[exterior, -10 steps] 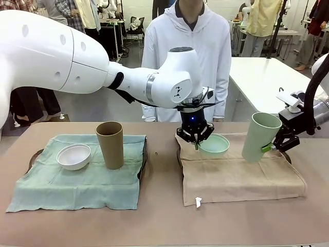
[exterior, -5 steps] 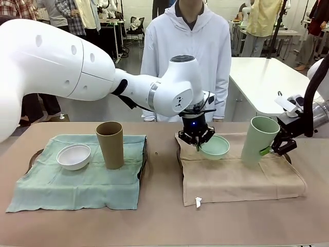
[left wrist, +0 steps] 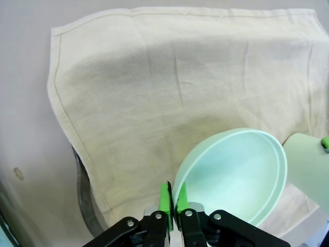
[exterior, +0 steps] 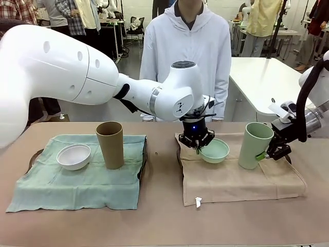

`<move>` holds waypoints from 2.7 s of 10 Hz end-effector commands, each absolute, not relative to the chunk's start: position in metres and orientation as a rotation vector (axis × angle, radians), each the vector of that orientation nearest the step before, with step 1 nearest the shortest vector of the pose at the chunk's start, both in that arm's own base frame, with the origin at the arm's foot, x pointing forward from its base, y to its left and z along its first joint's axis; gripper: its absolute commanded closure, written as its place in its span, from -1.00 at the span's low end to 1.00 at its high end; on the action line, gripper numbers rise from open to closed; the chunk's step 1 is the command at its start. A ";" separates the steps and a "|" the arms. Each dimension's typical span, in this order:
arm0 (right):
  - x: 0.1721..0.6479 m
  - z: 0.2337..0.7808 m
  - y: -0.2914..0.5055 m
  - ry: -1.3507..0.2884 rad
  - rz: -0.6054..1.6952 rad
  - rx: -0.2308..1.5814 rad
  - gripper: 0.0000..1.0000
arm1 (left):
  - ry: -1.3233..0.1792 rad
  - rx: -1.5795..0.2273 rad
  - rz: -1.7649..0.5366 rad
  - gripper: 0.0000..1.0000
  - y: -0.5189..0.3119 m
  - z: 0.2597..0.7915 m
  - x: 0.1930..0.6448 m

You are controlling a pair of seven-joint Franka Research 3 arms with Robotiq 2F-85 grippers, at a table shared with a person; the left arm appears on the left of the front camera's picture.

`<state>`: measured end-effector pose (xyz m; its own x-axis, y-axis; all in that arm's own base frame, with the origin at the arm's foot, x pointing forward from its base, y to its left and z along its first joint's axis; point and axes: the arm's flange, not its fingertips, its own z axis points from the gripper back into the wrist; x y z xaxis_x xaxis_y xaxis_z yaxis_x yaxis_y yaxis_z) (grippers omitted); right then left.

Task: Set up a tray with a mat and arrange the tableware.
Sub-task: Place the Picnic Bowl and Reusable plastic cup back onto the Handle tray in front of the human's position.

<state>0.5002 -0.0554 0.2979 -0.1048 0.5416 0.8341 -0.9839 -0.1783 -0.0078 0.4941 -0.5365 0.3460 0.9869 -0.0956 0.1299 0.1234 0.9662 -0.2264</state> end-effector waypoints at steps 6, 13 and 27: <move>0.494 0.348 -0.077 -0.538 1.465 0.574 -1.00 | -0.101 -0.149 -0.077 -0.11 -0.527 0.375 0.485; 0.462 0.493 -0.045 -0.262 0.972 0.210 -1.00 | -0.209 -0.101 -0.129 -0.38 -0.488 0.460 0.444; 0.403 0.617 0.005 -0.192 0.568 -0.023 -1.00 | -0.287 -0.059 -0.114 -0.38 -0.457 0.572 0.425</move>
